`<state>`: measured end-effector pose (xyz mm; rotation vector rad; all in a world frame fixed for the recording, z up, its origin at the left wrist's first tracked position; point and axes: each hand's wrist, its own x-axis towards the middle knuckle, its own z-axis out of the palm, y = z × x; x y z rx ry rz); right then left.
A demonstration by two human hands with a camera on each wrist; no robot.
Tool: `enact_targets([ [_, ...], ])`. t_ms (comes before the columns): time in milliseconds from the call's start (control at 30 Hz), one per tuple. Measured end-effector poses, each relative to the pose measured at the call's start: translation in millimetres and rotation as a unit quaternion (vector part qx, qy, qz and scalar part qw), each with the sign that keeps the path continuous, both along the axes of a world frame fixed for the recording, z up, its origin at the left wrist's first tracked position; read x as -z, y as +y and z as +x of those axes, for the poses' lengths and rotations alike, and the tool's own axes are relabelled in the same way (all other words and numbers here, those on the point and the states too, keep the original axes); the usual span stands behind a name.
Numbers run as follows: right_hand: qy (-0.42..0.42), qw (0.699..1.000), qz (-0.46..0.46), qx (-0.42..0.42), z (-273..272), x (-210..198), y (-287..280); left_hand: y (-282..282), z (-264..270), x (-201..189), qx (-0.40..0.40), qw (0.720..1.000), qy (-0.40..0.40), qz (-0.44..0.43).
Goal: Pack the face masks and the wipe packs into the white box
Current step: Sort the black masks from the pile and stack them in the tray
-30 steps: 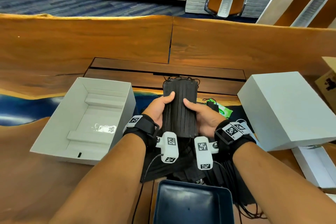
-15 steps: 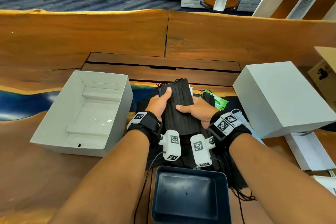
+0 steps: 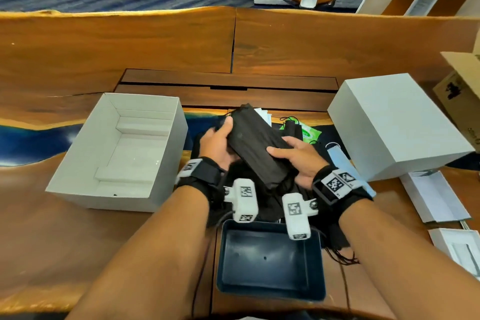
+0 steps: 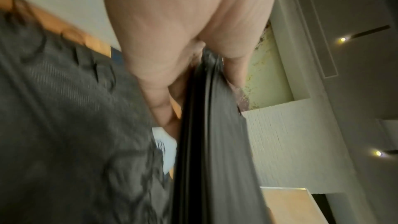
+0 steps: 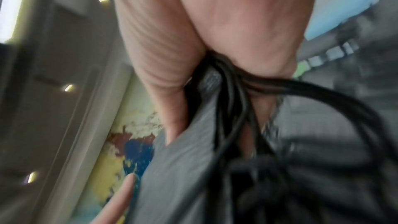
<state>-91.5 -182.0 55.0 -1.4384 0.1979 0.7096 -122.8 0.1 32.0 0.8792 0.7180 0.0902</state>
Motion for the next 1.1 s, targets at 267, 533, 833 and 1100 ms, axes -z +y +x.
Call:
enact_targets([
  [267, -0.031, 0.973, -0.109, -0.2, -3.5, -11.4, -28.7, 10.3, -42.9, -17.5, 0.328, 0.933, 0.078, 0.127],
  [533, -0.065, 0.931, -0.182, -0.311, -26.4, 8.0, -59.9, 1.9, -85.4, 4.6, 0.345, 0.926, 0.093, 0.123],
  [833, -0.104, 0.836, -0.308, -0.442, -52.6, 25.3, -75.1, -19.6, -102.2, 4.2, 0.58, 0.703, 0.155, 0.381],
  [1100, -0.191, 0.707, -0.401, -0.55, -81.0, 39.7, -67.6, -51.8, -104.2, 14.0, 0.649, 0.469, 0.133, 0.584],
])
